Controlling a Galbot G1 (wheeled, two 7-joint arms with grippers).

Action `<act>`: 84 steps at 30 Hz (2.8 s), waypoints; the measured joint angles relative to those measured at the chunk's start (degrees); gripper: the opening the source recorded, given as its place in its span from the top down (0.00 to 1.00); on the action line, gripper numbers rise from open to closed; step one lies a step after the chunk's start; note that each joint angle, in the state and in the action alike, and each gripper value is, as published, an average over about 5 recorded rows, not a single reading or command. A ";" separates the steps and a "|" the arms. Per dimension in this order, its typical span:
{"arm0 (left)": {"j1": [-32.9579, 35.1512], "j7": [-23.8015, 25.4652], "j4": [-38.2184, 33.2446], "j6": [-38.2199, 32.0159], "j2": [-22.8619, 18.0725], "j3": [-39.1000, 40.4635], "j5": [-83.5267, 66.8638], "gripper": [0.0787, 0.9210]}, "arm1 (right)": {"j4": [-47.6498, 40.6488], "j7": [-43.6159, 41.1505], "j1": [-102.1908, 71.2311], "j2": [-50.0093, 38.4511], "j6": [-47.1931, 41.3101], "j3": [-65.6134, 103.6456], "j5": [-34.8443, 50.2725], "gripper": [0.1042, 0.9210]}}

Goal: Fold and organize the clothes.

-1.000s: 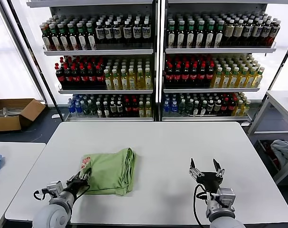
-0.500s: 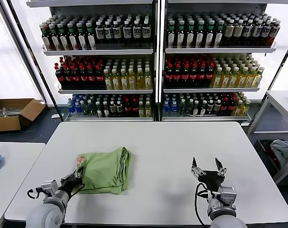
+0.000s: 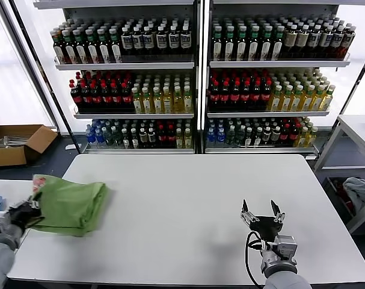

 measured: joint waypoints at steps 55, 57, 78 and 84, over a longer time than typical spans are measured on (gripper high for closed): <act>-7.88 -3.73 -19.31 6.52 -17.91 33.71 1.22 0.70 | -0.38 1.02 -2.58 3.95 -1.68 -0.15 -3.95 0.12; -7.92 -4.35 -19.43 6.13 -19.05 34.59 -0.07 0.64 | -0.59 1.20 -2.29 4.14 -1.91 -0.46 -3.70 0.12; -4.57 -10.94 -23.37 5.35 -19.16 28.38 -0.40 0.12 | -4.27 4.82 10.14 3.24 -7.17 -11.90 22.70 0.12; -2.99 -11.99 -24.13 5.65 -18.13 24.93 0.65 0.12 | -8.44 7.82 14.82 3.82 -8.06 -17.30 27.68 0.12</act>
